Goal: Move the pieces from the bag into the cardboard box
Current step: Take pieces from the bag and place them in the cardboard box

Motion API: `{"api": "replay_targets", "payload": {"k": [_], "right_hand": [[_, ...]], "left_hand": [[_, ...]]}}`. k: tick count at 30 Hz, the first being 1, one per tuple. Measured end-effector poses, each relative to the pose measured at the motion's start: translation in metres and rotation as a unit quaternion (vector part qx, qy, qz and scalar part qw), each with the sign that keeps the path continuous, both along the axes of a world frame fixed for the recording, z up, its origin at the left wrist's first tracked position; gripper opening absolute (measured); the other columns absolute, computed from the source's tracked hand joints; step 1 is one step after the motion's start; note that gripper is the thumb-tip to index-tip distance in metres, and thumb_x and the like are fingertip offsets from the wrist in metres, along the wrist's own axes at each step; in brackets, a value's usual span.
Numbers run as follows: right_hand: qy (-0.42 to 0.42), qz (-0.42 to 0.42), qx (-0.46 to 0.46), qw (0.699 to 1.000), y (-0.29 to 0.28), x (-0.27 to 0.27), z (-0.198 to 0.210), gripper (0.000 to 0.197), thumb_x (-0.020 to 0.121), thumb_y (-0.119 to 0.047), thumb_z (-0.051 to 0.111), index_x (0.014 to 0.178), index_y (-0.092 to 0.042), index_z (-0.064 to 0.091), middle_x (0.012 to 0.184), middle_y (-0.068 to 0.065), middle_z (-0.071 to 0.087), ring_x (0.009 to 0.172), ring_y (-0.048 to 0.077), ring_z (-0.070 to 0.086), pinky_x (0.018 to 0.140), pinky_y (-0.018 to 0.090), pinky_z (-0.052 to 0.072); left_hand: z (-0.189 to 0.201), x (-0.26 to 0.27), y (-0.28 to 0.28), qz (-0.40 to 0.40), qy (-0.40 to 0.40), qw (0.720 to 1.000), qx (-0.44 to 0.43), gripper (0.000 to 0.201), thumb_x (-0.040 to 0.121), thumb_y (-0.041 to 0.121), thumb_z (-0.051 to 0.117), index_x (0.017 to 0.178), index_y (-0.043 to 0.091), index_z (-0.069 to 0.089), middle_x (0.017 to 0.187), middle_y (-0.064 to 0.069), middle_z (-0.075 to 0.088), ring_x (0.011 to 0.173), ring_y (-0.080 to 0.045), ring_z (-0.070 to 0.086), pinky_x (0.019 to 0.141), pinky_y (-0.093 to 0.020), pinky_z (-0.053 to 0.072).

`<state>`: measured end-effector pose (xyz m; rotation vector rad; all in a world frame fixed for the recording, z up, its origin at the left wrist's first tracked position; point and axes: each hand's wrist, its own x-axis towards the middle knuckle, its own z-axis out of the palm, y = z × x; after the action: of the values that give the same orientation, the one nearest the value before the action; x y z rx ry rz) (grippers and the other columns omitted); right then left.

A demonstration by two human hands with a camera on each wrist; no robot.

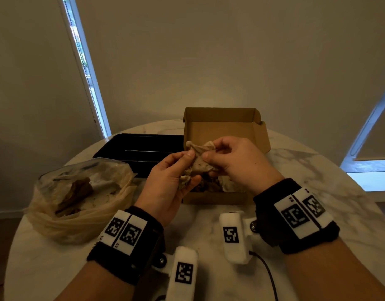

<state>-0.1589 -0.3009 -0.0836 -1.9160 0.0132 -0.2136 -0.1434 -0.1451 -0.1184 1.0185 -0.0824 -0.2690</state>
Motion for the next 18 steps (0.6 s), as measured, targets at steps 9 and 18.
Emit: {"api": "replay_targets", "payload": {"k": [9,18], "right_hand": [[0.025,-0.121,0.054,0.991,-0.062,0.003,0.005,0.008,0.090,-0.004,0.072,0.098,-0.005,0.070,0.093,0.013,0.074,0.081,0.022,0.073,0.068,0.031,0.062],[0.142,-0.176,-0.116,0.967,-0.075,0.012,-0.001,0.008,0.091,-0.010,0.074,0.098,-0.011,0.071,0.103,0.011,0.073,0.087,0.022,0.069,0.074,0.031,0.057]], "left_hand": [[-0.002,0.003,0.001,0.013,0.026,1.000,-0.001,0.021,0.095,0.017,0.069,0.112,0.006,0.071,0.094,-0.008,0.072,0.079,-0.013,0.072,0.060,-0.020,0.058],[-0.002,0.003,0.002,0.010,0.029,1.000,-0.003,0.023,0.095,0.018,0.068,0.113,0.004,0.071,0.093,-0.008,0.073,0.078,-0.012,0.073,0.061,-0.021,0.059]]}}
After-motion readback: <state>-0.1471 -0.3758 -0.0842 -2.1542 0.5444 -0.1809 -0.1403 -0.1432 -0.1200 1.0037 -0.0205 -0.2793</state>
